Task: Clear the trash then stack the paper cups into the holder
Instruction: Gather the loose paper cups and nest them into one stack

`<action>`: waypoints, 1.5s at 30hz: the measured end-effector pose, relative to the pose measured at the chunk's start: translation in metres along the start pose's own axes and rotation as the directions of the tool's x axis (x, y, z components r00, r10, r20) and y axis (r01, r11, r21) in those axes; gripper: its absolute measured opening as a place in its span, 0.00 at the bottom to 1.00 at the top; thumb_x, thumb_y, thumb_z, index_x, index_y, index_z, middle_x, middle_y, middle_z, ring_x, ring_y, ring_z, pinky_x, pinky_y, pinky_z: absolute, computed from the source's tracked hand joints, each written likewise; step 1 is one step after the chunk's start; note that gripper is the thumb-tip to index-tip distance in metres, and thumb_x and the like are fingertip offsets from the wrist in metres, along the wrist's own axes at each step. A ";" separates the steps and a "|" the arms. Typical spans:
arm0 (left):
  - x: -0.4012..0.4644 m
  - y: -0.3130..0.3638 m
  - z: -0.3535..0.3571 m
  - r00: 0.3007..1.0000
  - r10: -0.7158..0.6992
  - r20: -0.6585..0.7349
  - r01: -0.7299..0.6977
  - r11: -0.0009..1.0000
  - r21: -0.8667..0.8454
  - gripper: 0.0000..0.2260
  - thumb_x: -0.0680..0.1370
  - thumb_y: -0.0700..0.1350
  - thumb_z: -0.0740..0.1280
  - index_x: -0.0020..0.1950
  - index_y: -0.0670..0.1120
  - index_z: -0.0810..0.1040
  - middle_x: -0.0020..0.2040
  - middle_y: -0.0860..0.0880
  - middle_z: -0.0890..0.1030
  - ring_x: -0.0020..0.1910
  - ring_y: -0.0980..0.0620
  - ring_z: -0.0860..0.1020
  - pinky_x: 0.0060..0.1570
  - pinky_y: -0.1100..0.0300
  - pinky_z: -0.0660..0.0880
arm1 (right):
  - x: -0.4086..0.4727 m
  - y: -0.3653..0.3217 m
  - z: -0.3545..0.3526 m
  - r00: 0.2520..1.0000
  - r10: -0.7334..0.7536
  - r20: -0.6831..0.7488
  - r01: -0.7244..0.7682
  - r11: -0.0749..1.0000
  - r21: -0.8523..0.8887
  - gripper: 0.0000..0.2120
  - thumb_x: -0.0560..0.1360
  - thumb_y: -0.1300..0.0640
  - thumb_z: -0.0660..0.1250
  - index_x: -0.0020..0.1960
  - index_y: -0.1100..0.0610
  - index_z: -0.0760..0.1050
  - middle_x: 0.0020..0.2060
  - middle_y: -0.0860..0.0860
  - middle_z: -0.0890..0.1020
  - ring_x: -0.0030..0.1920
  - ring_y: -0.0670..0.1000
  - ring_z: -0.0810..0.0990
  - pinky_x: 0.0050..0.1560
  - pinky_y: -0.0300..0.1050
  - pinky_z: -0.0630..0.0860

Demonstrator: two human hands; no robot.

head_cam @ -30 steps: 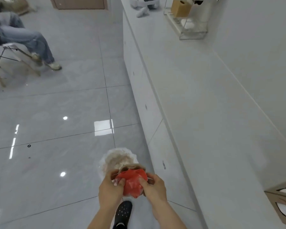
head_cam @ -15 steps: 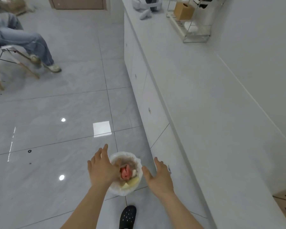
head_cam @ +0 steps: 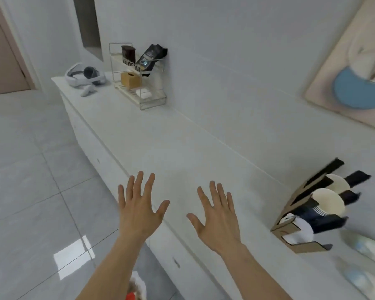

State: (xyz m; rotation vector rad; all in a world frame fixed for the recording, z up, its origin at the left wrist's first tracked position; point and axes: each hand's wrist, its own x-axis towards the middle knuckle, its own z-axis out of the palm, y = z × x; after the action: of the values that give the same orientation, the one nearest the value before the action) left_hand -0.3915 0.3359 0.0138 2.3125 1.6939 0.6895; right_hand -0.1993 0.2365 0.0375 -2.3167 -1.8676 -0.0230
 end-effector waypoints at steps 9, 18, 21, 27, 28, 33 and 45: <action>0.026 0.176 0.034 0.915 0.402 -0.024 -0.401 0.908 -0.122 0.37 0.76 0.67 0.58 0.81 0.51 0.60 0.82 0.44 0.60 0.81 0.41 0.55 0.79 0.39 0.49 | -0.045 0.134 -0.080 0.916 0.331 -0.225 -0.344 0.939 -0.020 0.36 0.79 0.34 0.54 0.81 0.51 0.61 0.82 0.59 0.57 0.83 0.61 0.52 0.81 0.62 0.54; -0.018 0.360 0.073 0.758 0.649 -0.063 -0.642 0.726 -0.246 0.36 0.75 0.65 0.62 0.80 0.51 0.62 0.80 0.45 0.63 0.80 0.43 0.58 0.79 0.41 0.51 | -0.140 0.279 -0.106 0.763 0.569 -0.307 -0.595 0.804 0.010 0.35 0.79 0.34 0.55 0.81 0.49 0.59 0.83 0.58 0.55 0.83 0.60 0.50 0.81 0.60 0.52; -0.046 0.423 0.093 0.689 0.721 -0.070 -0.706 0.647 -0.289 0.35 0.75 0.63 0.65 0.79 0.49 0.66 0.79 0.46 0.65 0.79 0.42 0.61 0.78 0.41 0.53 | -0.180 0.331 -0.106 0.701 0.644 -0.307 -0.665 0.745 0.046 0.34 0.79 0.35 0.56 0.81 0.50 0.60 0.83 0.58 0.54 0.83 0.59 0.49 0.82 0.59 0.51; -0.109 0.519 0.142 0.581 0.813 0.019 -0.760 0.551 -0.344 0.35 0.75 0.61 0.67 0.80 0.52 0.63 0.78 0.47 0.66 0.78 0.43 0.63 0.78 0.42 0.55 | -0.260 0.413 -0.096 0.538 0.803 -0.256 -0.802 0.581 0.138 0.32 0.80 0.39 0.60 0.80 0.52 0.63 0.81 0.59 0.61 0.82 0.60 0.53 0.82 0.57 0.53; -0.121 0.531 0.152 0.560 0.828 0.043 -0.768 0.537 -0.349 0.35 0.75 0.60 0.66 0.80 0.52 0.62 0.79 0.47 0.66 0.78 0.44 0.62 0.78 0.42 0.55 | -0.274 0.423 -0.091 0.503 0.830 -0.243 -0.826 0.544 0.148 0.31 0.80 0.40 0.61 0.79 0.52 0.65 0.80 0.60 0.63 0.82 0.61 0.55 0.81 0.57 0.55; -0.167 0.563 0.200 0.453 0.872 0.187 -0.797 0.490 -0.354 0.35 0.75 0.58 0.66 0.81 0.52 0.60 0.80 0.50 0.63 0.80 0.46 0.59 0.79 0.44 0.54 | -0.328 0.458 -0.062 0.328 0.919 -0.221 -0.889 0.379 0.258 0.21 0.76 0.46 0.70 0.65 0.55 0.78 0.64 0.56 0.78 0.68 0.61 0.75 0.66 0.56 0.74; -0.214 0.566 0.297 0.329 0.747 0.578 -0.779 0.560 -0.281 0.46 0.73 0.63 0.67 0.82 0.57 0.42 0.84 0.54 0.46 0.82 0.46 0.42 0.79 0.47 0.37 | -0.348 0.477 0.002 -0.099 0.944 0.314 -0.772 -0.272 0.575 0.16 0.74 0.36 0.68 0.51 0.48 0.76 0.49 0.44 0.81 0.46 0.49 0.77 0.46 0.46 0.70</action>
State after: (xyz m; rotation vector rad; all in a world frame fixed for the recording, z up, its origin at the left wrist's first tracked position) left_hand 0.1780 -0.0153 -0.0634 2.8374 0.2097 -0.1292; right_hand 0.1885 -0.1974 -0.0616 -2.2501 0.5248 0.3927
